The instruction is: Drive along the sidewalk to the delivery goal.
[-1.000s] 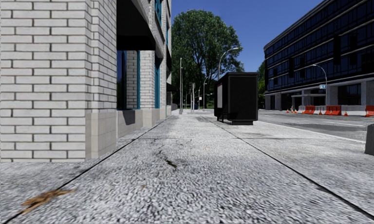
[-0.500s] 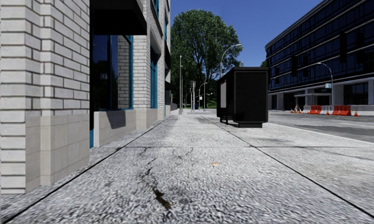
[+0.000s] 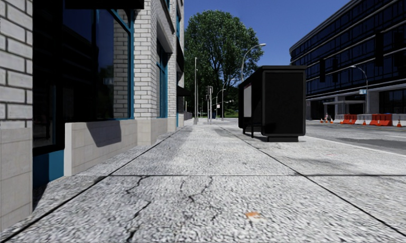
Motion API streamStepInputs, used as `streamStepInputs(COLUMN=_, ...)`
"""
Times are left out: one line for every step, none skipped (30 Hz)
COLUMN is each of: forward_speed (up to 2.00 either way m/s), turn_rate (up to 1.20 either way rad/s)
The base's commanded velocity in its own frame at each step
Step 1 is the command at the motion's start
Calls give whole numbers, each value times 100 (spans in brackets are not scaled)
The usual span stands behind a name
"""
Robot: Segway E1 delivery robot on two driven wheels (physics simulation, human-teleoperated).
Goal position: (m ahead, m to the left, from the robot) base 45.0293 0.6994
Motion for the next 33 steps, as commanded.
streamStepInputs(forward_speed=200, turn_rate=0)
streamStepInputs(forward_speed=200, turn_rate=0)
streamStepInputs(forward_speed=200, turn_rate=0)
streamStepInputs(forward_speed=200, turn_rate=0)
streamStepInputs(forward_speed=200, turn_rate=0)
streamStepInputs(forward_speed=200, turn_rate=0)
streamStepInputs(forward_speed=200, turn_rate=0)
streamStepInputs(forward_speed=200, turn_rate=0)
streamStepInputs(forward_speed=200, turn_rate=0)
streamStepInputs(forward_speed=200, turn_rate=0)
streamStepInputs(forward_speed=200, turn_rate=0)
streamStepInputs(forward_speed=200, turn_rate=0)
streamStepInputs(forward_speed=200, turn_rate=0)
streamStepInputs(forward_speed=200, turn_rate=0)
streamStepInputs(forward_speed=200, turn_rate=0)
streamStepInputs(forward_speed=200, turn_rate=0)
streamStepInputs(forward_speed=200, turn_rate=0)
streamStepInputs(forward_speed=200, turn_rate=0)
streamStepInputs(forward_speed=200, turn_rate=0)
streamStepInputs(forward_speed=200, turn_rate=0)
streamStepInputs(forward_speed=200, turn_rate=0)
streamStepInputs(forward_speed=200, turn_rate=0)
streamStepInputs(forward_speed=200, turn_rate=0)
streamStepInputs(forward_speed=200, turn_rate=0)
streamStepInputs(forward_speed=200, turn_rate=0)
streamStepInputs(forward_speed=200, turn_rate=0)
streamStepInputs(forward_speed=200, turn_rate=0)
streamStepInputs(forward_speed=200, turn_rate=0)
streamStepInputs(forward_speed=200, turn_rate=0)
streamStepInputs(forward_speed=200, turn_rate=0)
streamStepInputs(forward_speed=200, turn_rate=0)
streamStepInputs(forward_speed=200, turn_rate=0)
streamStepInputs(forward_speed=200, turn_rate=0)
